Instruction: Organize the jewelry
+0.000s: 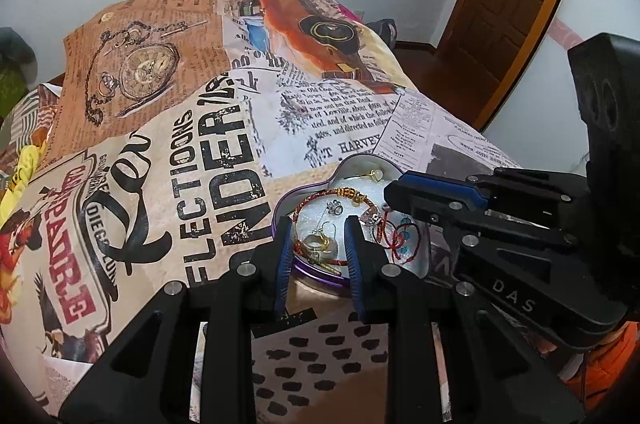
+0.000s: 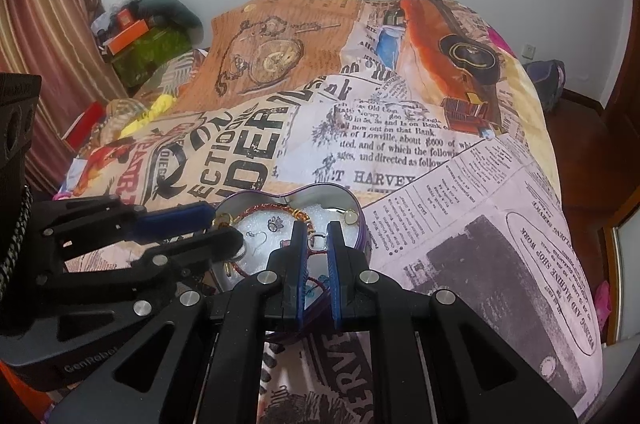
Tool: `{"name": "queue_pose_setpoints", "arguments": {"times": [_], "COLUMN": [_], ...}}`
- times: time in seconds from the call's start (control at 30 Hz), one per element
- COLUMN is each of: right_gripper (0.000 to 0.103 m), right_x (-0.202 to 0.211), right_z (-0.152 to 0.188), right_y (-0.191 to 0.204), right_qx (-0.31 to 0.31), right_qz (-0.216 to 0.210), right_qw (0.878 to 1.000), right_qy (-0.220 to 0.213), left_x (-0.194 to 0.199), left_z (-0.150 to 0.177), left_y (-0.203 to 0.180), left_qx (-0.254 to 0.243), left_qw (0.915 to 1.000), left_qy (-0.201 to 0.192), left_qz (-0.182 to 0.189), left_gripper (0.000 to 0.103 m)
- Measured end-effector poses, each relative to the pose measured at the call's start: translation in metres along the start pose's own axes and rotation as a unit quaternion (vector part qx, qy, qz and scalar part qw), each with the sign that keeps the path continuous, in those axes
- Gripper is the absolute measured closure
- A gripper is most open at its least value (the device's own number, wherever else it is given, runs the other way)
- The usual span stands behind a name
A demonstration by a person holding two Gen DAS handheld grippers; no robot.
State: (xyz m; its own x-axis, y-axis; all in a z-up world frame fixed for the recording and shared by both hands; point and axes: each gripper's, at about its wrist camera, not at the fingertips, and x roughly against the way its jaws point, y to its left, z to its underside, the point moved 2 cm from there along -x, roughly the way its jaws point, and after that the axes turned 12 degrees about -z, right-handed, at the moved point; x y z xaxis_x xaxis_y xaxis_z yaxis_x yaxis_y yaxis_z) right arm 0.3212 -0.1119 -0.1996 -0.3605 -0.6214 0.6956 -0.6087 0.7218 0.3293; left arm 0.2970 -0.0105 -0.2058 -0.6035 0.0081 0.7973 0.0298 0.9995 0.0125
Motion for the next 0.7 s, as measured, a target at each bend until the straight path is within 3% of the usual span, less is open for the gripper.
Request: {"name": "queue_pose_setpoints", "arguments": {"times": [0.1,0.2,0.4,0.7], "right_gripper": [0.091,0.086,0.086,0.086], "right_x": [0.002,0.006,0.027,0.091], "right_z": [0.000,-0.001,-0.004,-0.015], "right_y": [0.000,0.002,0.011,0.048], "right_qx": [-0.002,-0.002,0.006,0.038], "right_qz": [0.002,0.006,0.013,0.022], "right_qw": [1.000,1.000,1.000,0.994], "right_qy": [0.003,-0.001,-0.022,-0.095], "left_x": [0.005,0.013,0.037,0.118], "left_z": [-0.001,-0.002,-0.006,-0.016], "left_y": [0.000,0.002,0.007,0.014], "left_qx": [0.000,0.003,0.012,0.032], "left_qw": [1.0000,0.9999,0.9994,0.9926], "left_qy": [-0.005,-0.012,-0.032,-0.114], "left_qz": [0.001,-0.003,-0.009,-0.027], "left_gripper": [0.071,0.071,0.071,0.071]}}
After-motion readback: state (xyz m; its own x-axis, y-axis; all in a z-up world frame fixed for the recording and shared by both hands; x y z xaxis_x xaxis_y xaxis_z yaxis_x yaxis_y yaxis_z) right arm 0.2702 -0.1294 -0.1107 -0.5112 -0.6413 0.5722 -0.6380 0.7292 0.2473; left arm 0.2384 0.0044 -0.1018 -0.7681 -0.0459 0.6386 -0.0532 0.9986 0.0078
